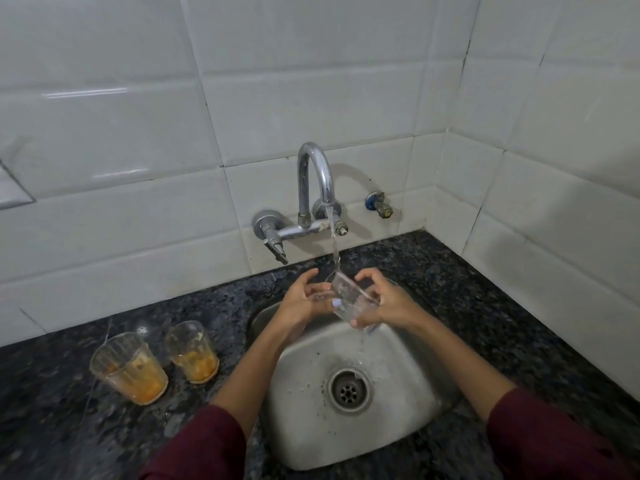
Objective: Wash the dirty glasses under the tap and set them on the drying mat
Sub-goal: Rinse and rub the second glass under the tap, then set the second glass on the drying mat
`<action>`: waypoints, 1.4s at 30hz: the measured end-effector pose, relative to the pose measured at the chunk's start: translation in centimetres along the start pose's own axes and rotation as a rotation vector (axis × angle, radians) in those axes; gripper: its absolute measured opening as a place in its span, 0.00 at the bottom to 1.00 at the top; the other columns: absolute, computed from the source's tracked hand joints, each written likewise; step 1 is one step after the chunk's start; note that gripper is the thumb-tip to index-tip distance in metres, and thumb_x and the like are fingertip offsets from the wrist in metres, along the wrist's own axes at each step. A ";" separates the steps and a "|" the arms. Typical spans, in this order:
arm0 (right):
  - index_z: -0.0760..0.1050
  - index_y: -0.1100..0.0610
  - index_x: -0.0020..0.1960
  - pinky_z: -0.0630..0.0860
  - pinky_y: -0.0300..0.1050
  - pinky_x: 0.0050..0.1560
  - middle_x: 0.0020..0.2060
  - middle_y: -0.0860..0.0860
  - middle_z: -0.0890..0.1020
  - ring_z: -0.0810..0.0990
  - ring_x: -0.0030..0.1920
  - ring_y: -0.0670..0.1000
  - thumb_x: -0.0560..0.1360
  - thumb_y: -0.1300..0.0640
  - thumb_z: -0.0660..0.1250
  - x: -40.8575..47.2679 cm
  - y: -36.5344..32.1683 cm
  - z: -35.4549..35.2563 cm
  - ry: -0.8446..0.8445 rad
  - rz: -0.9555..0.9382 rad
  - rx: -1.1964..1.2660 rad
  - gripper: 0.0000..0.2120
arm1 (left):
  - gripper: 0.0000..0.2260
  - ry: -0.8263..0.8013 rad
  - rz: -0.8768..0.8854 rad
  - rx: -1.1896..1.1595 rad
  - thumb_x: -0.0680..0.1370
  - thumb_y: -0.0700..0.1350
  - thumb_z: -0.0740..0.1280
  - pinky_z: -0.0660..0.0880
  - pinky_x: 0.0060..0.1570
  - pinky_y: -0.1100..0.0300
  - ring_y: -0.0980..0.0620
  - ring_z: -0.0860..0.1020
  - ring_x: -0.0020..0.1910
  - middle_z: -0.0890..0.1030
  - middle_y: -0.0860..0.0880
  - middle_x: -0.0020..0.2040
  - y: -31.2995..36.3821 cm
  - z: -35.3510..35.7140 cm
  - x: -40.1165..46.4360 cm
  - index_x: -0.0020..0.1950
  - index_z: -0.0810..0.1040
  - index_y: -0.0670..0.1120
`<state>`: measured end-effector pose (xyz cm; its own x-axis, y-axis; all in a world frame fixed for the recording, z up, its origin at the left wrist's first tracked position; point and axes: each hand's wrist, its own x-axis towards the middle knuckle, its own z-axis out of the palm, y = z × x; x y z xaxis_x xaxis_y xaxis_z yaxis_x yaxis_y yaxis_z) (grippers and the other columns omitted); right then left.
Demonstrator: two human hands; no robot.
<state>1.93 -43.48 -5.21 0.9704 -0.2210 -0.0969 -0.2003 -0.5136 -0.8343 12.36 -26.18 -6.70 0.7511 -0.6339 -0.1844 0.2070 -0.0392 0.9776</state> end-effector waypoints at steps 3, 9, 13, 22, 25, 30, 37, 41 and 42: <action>0.72 0.47 0.51 0.81 0.45 0.40 0.49 0.52 0.80 0.82 0.47 0.52 0.59 0.55 0.80 -1.0 -0.4 -1.7 0.027 0.000 0.011 0.25 | 0.39 -0.055 -0.115 -0.065 0.67 0.29 0.73 0.80 0.51 0.52 0.43 0.80 0.55 0.77 0.36 0.60 -0.4 0.2 -0.1 0.74 0.59 0.39; 0.76 0.46 0.50 0.78 0.38 0.40 0.47 0.47 0.82 0.82 0.45 0.47 0.58 0.52 0.80 -1.5 -1.5 -4.0 0.048 0.000 -0.111 0.24 | 0.39 -0.042 -0.239 -0.118 0.71 0.34 0.71 0.77 0.57 0.45 0.43 0.80 0.52 0.78 0.40 0.57 -0.1 0.1 0.4 0.76 0.53 0.38; 0.71 0.47 0.51 0.72 0.38 0.37 0.49 0.48 0.78 0.78 0.45 0.47 0.55 0.47 0.81 -1.2 -1.9 -4.9 0.090 0.032 -0.214 0.29 | 0.37 0.178 -0.222 -0.144 0.74 0.46 0.71 0.76 0.56 0.46 0.36 0.74 0.61 0.70 0.36 0.68 1.3 -0.4 1.7 0.75 0.55 0.35; 0.71 0.49 0.56 0.69 0.40 0.42 0.52 0.49 0.70 0.73 0.50 0.48 0.57 0.49 0.81 -0.6 -3.5 -5.1 0.158 0.010 -0.360 0.32 | 0.32 0.760 0.016 0.328 0.81 0.48 0.58 0.77 0.53 0.40 0.34 0.78 0.54 0.75 0.35 0.61 3.7 -1.7 6.1 0.77 0.42 0.41; 0.69 0.49 0.59 0.70 0.41 0.46 0.54 0.49 0.70 0.72 0.53 0.49 0.57 0.51 0.81 -0.4 -3.6 -4.9 0.177 -0.005 -0.381 0.35 | 0.25 0.826 0.027 0.471 0.82 0.46 0.57 0.73 0.56 0.45 0.34 0.76 0.56 0.76 0.34 0.61 3.9 -1.0 6.2 0.74 0.51 0.38; 0.65 0.53 0.59 0.73 0.45 0.52 0.57 0.50 0.72 0.72 0.55 0.50 0.56 0.52 0.81 -0.7 -3.7 -4.1 0.207 -0.023 -0.414 0.37 | 0.19 0.775 0.018 0.723 0.82 0.40 0.55 0.71 0.48 0.46 0.35 0.77 0.54 0.77 0.34 0.58 3.7 -1.1 6.4 0.71 0.55 0.40; 0.66 0.52 0.59 0.72 0.44 0.52 0.56 0.49 0.70 0.71 0.54 0.49 0.57 0.53 0.81 -1.4 -3.8 -3.5 0.202 -0.072 -0.413 0.36 | 0.19 0.716 0.073 0.843 0.82 0.42 0.55 0.76 0.48 0.42 0.36 0.78 0.50 0.77 0.35 0.55 3.4 -1.5 6.2 0.71 0.54 0.43; 0.68 0.50 0.59 0.73 0.46 0.54 0.56 0.48 0.70 0.71 0.56 0.50 0.57 0.53 0.81 -2.0 -3.9 -3.5 0.204 -0.102 -0.388 0.36 | 0.20 0.675 0.070 0.835 0.82 0.44 0.56 0.71 0.48 0.47 0.34 0.76 0.54 0.77 0.34 0.57 3.4 -1.8 5.4 0.71 0.56 0.40; 0.68 0.50 0.60 0.73 0.46 0.55 0.56 0.48 0.70 0.71 0.56 0.50 0.57 0.53 0.81 -2.1 -4.0 -3.5 0.205 -0.112 -0.381 0.36 | 0.20 0.657 0.072 0.828 0.81 0.44 0.57 0.71 0.49 0.47 0.34 0.76 0.55 0.76 0.34 0.58 3.2 -1.8 5.0 0.71 0.57 0.39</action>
<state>0.19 -43.90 0.23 0.9498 -0.2871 0.1243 -0.1683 -0.8038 -0.5706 17.88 -28.06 -4.65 0.9874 -0.1227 0.0998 -0.1571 -0.6896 0.7069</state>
